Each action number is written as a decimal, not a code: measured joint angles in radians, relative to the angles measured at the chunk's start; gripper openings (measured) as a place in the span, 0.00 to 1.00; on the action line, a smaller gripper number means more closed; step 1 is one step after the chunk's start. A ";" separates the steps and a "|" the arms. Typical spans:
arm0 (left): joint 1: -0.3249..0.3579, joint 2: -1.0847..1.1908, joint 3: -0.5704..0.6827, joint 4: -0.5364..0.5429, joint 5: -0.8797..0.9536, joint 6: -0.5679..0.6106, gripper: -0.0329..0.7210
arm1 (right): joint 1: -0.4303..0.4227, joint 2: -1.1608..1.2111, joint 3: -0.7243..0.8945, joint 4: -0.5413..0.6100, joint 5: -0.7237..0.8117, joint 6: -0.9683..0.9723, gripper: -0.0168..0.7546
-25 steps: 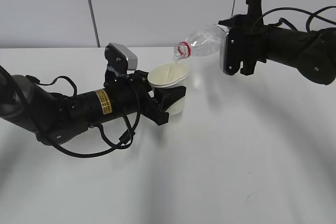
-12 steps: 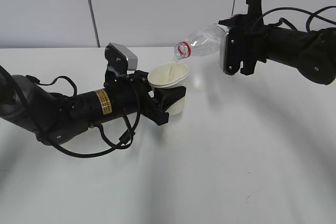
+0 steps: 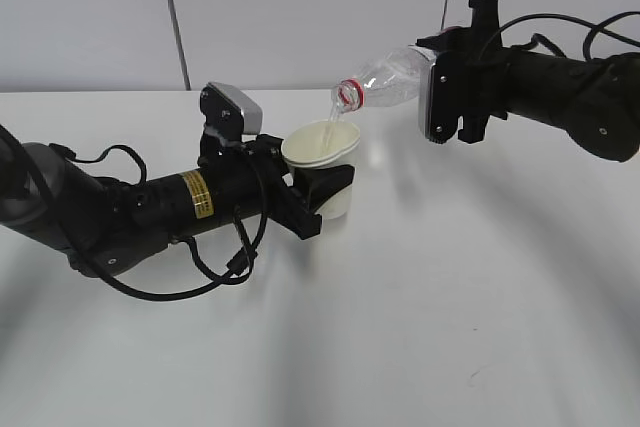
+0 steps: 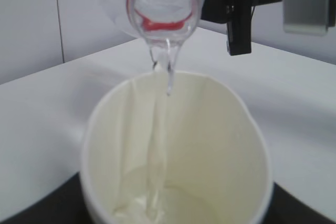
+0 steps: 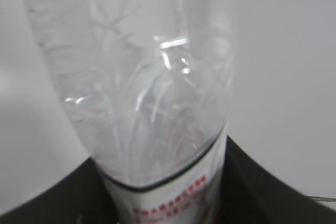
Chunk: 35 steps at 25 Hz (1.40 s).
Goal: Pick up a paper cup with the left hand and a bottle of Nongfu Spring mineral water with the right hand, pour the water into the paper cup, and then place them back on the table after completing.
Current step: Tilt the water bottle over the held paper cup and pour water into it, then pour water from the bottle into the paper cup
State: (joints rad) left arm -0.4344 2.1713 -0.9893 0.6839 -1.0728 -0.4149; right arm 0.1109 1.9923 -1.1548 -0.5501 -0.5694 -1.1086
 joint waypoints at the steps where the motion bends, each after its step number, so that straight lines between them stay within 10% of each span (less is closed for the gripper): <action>1: 0.000 0.000 0.000 0.000 0.000 0.000 0.55 | 0.000 0.000 0.000 0.000 0.000 0.000 0.46; 35: 0.000 0.000 0.000 0.001 0.003 0.000 0.55 | 0.000 0.000 0.000 0.000 -0.006 -0.001 0.46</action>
State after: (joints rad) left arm -0.4344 2.1713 -0.9893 0.6851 -1.0694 -0.4149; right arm 0.1109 1.9923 -1.1548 -0.5501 -0.5758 -1.1097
